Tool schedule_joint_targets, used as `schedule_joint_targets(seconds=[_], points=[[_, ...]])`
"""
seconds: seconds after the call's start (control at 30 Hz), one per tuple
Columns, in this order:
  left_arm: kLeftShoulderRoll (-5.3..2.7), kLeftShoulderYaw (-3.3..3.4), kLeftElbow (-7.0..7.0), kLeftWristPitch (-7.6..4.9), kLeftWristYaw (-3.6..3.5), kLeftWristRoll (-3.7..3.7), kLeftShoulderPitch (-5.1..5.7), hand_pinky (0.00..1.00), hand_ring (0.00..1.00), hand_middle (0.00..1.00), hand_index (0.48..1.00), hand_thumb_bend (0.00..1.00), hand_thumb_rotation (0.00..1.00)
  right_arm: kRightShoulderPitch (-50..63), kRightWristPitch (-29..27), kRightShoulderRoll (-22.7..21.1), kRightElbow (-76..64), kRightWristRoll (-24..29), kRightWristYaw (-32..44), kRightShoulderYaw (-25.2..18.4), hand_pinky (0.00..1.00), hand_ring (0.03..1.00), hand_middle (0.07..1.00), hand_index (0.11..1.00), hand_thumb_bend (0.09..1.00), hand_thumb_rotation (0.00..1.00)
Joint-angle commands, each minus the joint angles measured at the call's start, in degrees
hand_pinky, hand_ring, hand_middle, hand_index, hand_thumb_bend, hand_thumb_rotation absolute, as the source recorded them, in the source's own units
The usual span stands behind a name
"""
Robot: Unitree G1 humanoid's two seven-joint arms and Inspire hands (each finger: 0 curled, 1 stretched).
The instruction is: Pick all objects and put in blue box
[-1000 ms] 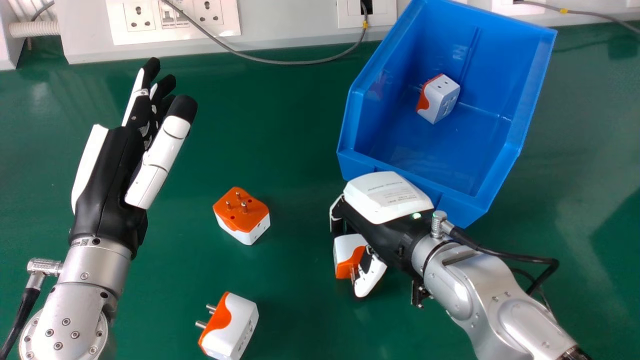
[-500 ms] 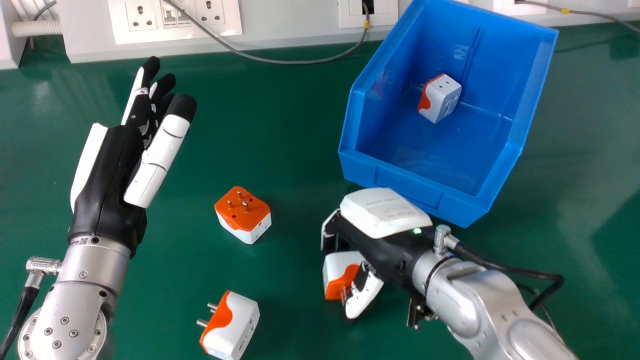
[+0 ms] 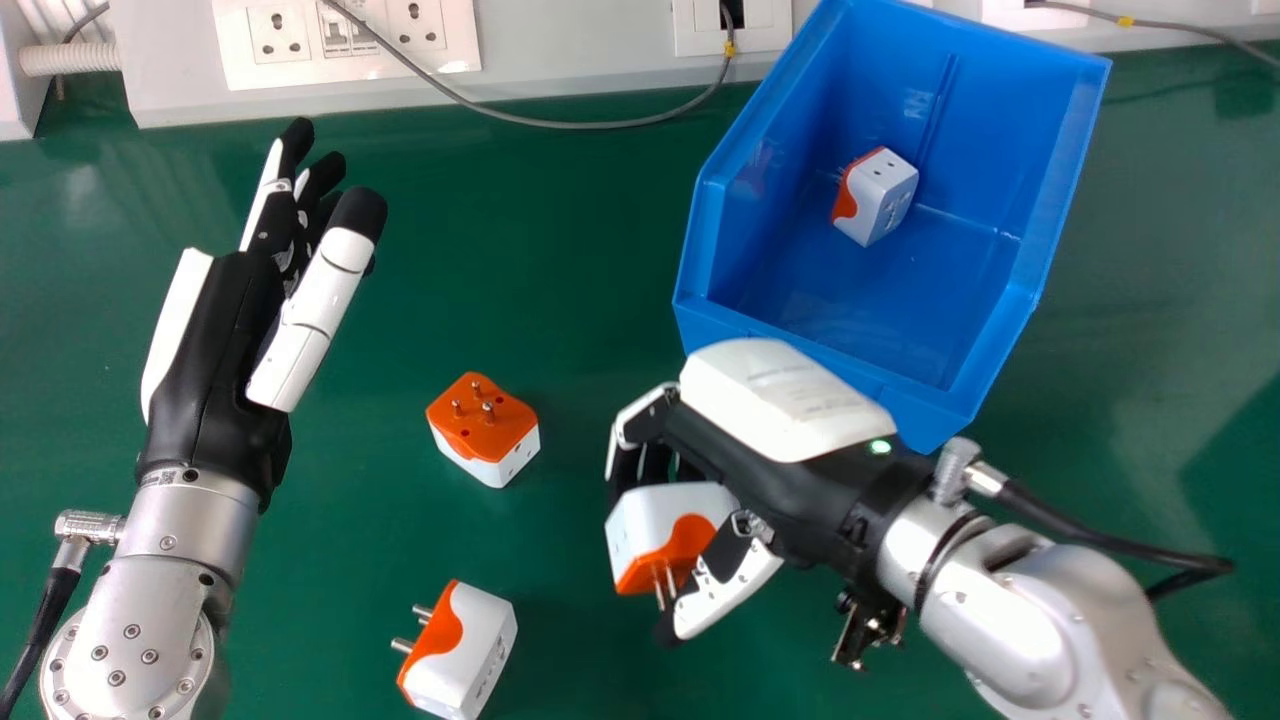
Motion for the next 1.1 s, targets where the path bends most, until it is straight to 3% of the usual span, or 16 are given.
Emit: schedule_joint_targets(seconds=[0.0,0.33,0.53,0.73,1.07], points=[[0.76,0.40,-0.65,-1.60,-0.14,-0.09,-0.86,0.85,0.96,0.97,1.000,0.73,0.87,0.4,-1.1,-0.8,-5.2,1.0,0.6,-2.5,0.36,0.434,0.500,0.487,0.497,0.00],[0.74,0.32,-0.60,-1.35,0.18,0.25,-1.02,0.85,0.95,0.97,1.000,0.74,0.86,0.6,1.1,0.6,-14.1,0.3,1.6,-7.5,0.35,0.432,0.503,0.488,0.497,0.00],[0.83,0.36,0.23,-1.75,0.22,0.49,-1.33,0.84,0.95,0.96,0.999,0.74,0.86,-2.7,3.2,2.0,-14.6,0.5,1.5,-10.9,0.35,0.430,0.510,0.487,0.497,0.00],[0.67,0.22,0.18,-1.83,0.30,0.63,-1.31,0.84,0.94,0.96,0.997,0.74,0.86,-6.5,6.9,3.1,-11.1,-2.2,-1.3,-14.1,0.35,0.431,0.514,0.487,0.496,0.00],[0.71,0.14,0.71,-2.15,0.31,0.79,-1.45,0.83,0.94,0.96,0.996,0.75,0.85,-17.3,7.7,3.1,6.6,-5.5,-11.3,-15.4,0.33,0.432,0.521,0.509,0.493,0.00]])
